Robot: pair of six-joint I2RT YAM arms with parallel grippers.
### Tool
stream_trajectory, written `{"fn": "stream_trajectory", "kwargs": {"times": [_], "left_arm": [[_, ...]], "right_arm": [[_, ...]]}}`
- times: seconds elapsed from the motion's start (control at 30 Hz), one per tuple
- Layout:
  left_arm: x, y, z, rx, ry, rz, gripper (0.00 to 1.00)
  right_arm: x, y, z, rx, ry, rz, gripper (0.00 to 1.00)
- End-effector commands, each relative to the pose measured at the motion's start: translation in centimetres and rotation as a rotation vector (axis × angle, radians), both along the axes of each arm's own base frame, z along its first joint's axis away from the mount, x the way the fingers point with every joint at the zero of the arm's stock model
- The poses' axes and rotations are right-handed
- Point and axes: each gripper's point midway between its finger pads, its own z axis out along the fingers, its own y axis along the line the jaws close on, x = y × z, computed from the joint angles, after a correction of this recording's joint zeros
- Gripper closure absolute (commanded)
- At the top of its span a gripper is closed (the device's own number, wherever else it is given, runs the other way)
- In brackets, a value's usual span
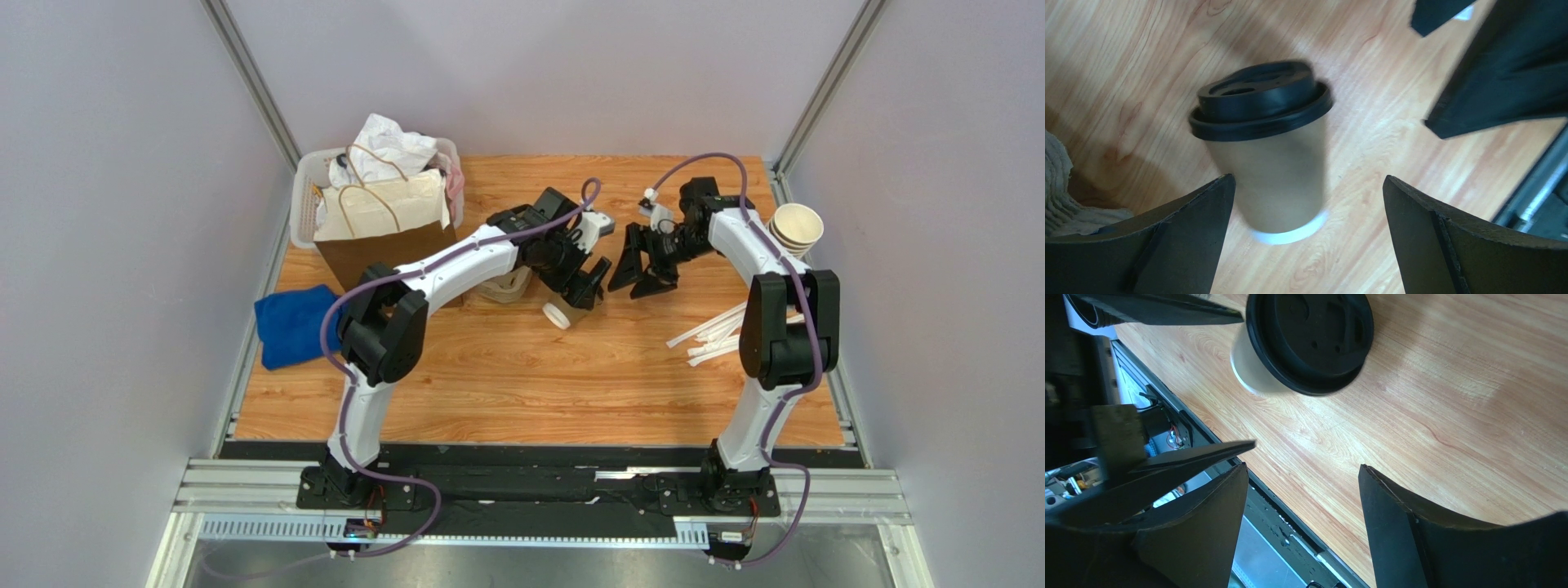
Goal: Pack the takeout coffee
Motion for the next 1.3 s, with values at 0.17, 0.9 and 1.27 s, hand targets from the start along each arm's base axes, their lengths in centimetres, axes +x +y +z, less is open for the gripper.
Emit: {"fn": "stream_trajectory", "kwargs": {"times": [0.17,0.9,1.27], "left_arm": [[2.6,1.4,-4.3,0.218,-0.111,0.031,0.01],[0.6,1.3,7.7,-0.429,-0.222,-0.047,0.25],[2.4,0.4,4.8,-0.066,-0.167,0.05,0.01]], "right_arm": [[1.0,-0.9,1.3,0.029,-0.019,-0.045,0.29],[0.8,-2.6,11.7,0.214,-0.179,-0.079,0.27],[-0.2,-4.0,9.8,0.101,-0.163,-0.116,0.25]]}}
